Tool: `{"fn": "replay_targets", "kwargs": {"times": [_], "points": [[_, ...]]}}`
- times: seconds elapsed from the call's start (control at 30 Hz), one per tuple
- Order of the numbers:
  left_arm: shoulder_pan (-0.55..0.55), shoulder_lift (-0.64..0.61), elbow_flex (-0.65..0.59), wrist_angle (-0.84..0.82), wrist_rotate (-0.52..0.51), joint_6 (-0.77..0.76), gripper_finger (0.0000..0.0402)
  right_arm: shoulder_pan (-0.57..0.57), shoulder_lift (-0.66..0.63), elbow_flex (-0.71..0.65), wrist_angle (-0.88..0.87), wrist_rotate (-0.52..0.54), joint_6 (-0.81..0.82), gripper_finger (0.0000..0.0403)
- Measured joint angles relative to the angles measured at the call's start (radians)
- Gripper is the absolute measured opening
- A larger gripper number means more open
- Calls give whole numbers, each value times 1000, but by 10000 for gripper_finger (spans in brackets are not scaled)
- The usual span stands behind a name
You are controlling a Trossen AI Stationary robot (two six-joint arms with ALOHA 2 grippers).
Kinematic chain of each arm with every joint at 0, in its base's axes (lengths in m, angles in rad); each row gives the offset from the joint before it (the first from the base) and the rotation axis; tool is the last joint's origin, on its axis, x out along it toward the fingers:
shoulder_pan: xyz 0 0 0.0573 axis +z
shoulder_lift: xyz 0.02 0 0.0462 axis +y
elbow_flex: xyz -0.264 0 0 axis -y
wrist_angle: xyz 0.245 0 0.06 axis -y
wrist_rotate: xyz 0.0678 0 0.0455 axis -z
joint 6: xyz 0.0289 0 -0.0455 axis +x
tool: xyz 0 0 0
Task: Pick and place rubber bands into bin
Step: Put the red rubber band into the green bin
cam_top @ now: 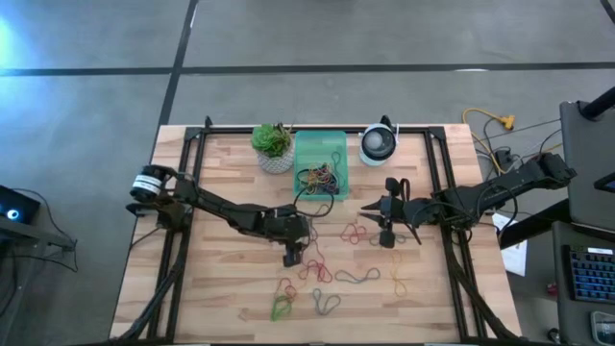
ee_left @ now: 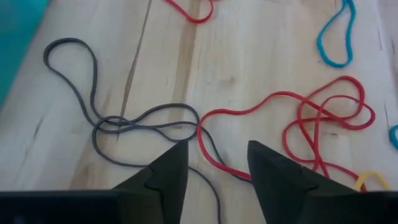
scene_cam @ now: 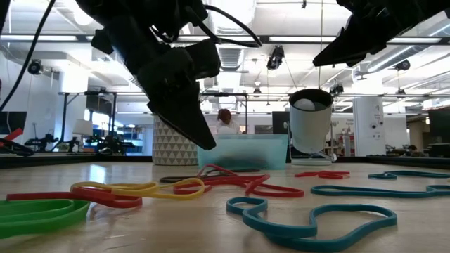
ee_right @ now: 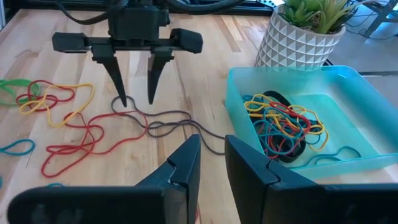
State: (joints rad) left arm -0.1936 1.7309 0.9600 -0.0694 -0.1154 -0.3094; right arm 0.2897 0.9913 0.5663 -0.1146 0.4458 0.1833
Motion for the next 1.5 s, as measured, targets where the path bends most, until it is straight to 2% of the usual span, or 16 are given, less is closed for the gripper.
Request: {"fn": "replay_targets", "kwargs": {"times": [0.37,1.07,1.27,1.5], "points": [[2,36,-2,58,2,-1,156,0,0,0,1,0,1,68],[11,90,-3,46,5,-1,153,0,0,-2,0,0,1,68],[11,90,-3,44,5,-1,120,0,0,-2,0,0,1,68],[11,90,-4,34,32,1,50,0,0,-2,0,0,0,68]]}}
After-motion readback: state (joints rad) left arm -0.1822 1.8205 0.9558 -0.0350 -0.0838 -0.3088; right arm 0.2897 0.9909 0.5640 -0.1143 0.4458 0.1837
